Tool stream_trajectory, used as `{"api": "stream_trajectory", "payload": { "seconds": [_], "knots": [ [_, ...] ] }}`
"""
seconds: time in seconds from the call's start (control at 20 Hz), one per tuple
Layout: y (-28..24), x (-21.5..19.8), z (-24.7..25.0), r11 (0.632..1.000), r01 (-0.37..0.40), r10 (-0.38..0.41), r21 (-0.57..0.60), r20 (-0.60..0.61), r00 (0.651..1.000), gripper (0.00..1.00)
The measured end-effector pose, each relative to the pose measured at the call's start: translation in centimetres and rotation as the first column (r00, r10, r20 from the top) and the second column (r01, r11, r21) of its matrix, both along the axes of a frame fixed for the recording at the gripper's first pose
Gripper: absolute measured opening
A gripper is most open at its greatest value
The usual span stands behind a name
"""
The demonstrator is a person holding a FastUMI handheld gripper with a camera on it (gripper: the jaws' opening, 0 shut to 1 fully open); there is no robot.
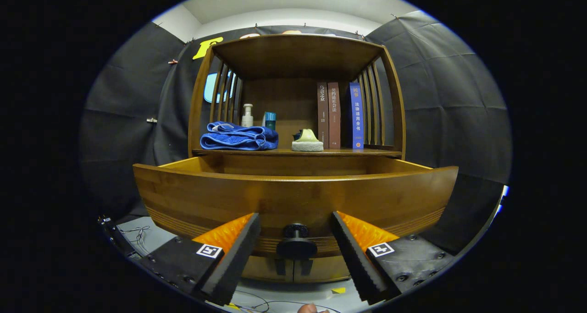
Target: Pull open the drawer, take out the items inside it, and place them on the countertop above the cabinet.
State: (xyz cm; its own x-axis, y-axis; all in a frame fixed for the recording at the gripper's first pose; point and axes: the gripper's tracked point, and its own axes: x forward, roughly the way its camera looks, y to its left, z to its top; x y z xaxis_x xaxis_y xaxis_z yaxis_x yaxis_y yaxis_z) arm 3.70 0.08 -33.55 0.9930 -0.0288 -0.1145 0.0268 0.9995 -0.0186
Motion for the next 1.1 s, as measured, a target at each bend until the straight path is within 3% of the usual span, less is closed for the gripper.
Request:
{"api": "stream_trajectory", "payload": {
  "seconds": [1.1],
  "knots": [
    [0.0, 12.1, -0.3, 1.000, 0.005, -0.005, 0.001, -0.022, 1.000, 0.99]
  ]
}}
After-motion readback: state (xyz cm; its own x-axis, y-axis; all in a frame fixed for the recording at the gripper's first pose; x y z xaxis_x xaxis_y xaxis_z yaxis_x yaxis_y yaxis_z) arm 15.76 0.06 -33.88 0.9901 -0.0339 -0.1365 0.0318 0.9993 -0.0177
